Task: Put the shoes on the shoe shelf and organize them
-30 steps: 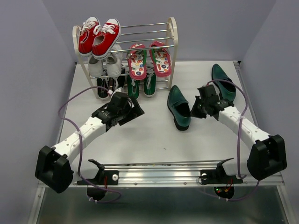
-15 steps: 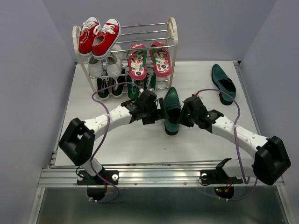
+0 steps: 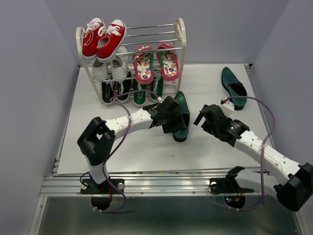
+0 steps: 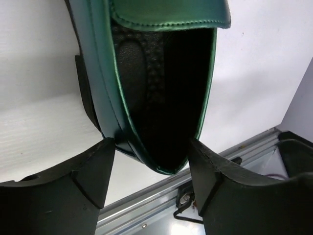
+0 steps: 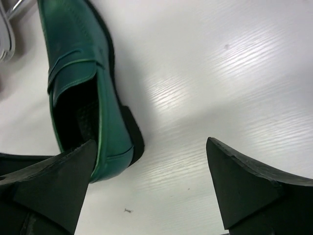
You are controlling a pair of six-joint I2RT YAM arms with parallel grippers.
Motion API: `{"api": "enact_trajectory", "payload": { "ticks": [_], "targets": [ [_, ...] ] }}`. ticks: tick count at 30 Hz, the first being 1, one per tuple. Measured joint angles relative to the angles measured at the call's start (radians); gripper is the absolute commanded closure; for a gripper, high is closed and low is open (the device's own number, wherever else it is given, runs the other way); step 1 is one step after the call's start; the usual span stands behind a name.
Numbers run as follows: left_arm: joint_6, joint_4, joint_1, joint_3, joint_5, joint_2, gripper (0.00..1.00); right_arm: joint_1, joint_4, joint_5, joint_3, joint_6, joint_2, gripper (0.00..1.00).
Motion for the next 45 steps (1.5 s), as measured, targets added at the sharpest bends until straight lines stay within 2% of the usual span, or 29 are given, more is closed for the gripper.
{"api": "enact_trajectory", "payload": {
  "ticks": [3,14,18,21,25,29,32,33,45],
  "targets": [
    [-0.029,-0.025,-0.003,0.004,-0.027,0.005,0.45,0.0,-0.05,0.083,0.01,0.005,-0.034,0.0],
    [-0.092,-0.139,-0.021,0.063,-0.079,0.062,0.46,0.0,-0.129,0.252,0.031,-0.023,-0.122,0.0],
    [-0.088,-0.201,-0.029,0.121,-0.088,0.097,0.54,0.0,-0.142,0.283,0.031,-0.035,-0.132,0.0],
    [-0.085,-0.24,-0.031,0.15,-0.091,0.112,0.54,0.0,-0.151,0.306,0.031,-0.039,-0.135,0.0],
    [-0.078,-0.277,-0.032,0.182,-0.092,0.131,0.49,0.0,-0.161,0.336,0.031,-0.045,-0.145,0.0],
    [-0.063,-0.313,-0.034,0.22,-0.093,0.161,0.49,0.0,-0.161,0.361,0.03,-0.049,-0.151,0.0],
    [-0.05,-0.337,-0.034,0.245,-0.092,0.184,0.76,0.0,-0.162,0.379,0.021,-0.05,-0.151,0.0],
    [-0.039,-0.359,-0.035,0.258,-0.095,0.192,1.0,0.0,-0.162,0.383,0.017,-0.051,-0.151,0.0],
    [0.097,-0.637,-0.088,0.475,-0.192,0.245,1.0,0.0,-0.165,0.434,0.0,-0.056,-0.156,0.0]
  ]
}}
